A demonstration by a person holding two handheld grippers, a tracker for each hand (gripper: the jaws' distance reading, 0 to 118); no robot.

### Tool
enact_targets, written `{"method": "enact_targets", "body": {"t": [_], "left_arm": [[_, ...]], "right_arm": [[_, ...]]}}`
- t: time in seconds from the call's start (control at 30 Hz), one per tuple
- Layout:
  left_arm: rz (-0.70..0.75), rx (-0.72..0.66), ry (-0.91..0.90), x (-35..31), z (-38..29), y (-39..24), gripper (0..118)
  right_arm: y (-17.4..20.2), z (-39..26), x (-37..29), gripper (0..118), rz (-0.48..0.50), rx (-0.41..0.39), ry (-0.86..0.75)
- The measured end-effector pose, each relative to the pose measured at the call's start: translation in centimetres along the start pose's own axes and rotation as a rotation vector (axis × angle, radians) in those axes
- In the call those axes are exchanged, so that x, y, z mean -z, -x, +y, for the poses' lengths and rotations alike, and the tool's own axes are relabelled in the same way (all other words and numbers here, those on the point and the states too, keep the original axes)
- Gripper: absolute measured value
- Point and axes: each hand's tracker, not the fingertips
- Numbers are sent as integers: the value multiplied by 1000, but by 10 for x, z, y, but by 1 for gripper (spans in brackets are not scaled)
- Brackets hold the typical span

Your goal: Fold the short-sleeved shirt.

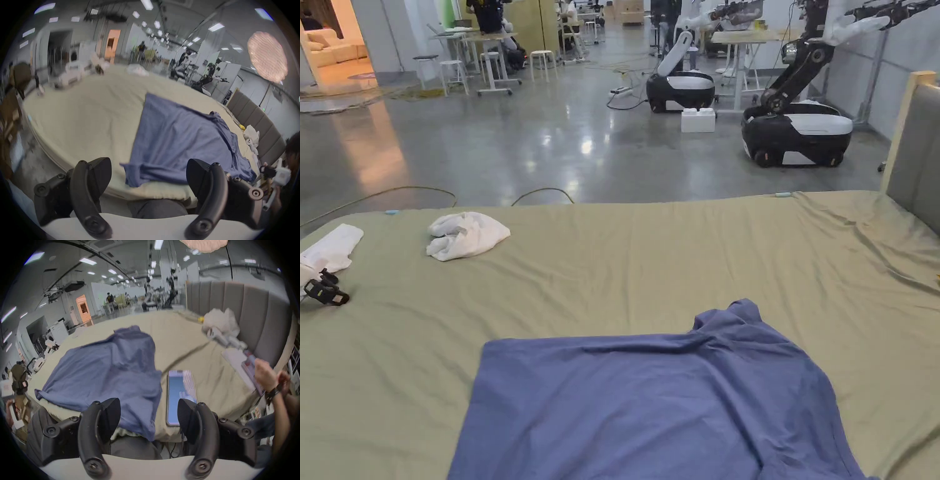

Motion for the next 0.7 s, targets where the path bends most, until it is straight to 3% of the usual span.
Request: {"method": "enact_targets", "body": {"t": [0.03, 0.07, 0.1, 0.13, 0.17, 0.23, 0.27, 0.43, 0.47, 0.53, 0.7], "left_arm": [[7, 32, -39, -9, 3, -9, 95], [10, 56, -70, -17, 6, -18, 81], [13, 69, -80, -22, 8, -24, 60], [16, 78, -83, -25, 9, -29, 28], [19, 86, -92, -27, 9, -34, 0], [-14, 76, -121, -31, 10, -35, 0], [-60, 71, -109, -30, 10, -34, 0], [8, 49, -27, -6, 8, -7, 0], [-13, -18, 0, 3, 4, 7, 20], [-24, -116, 59, 24, -6, 31, 73], [-15, -162, 185, 72, -33, 58, 75]], "right_arm": [[22, 9, -17, 67, 6, -21, -43], [33, 12, -26, 44, 2, -31, -90], [40, 13, -29, 15, 5, -39, -105], [47, 15, -30, 0, -5, -43, -111], [53, 16, -32, 0, -27, -42, -131], [57, 24, -31, 0, 45, -14, -120], [62, 25, -30, 0, 32, -16, -121], [68, 26, -29, 0, 90, -38, -92], [69, 25, -32, 0, 86, -43, -93], [71, 23, -31, 0, 88, -56, -76], [69, 20, -34, 0, 80, -53, -39]]}}
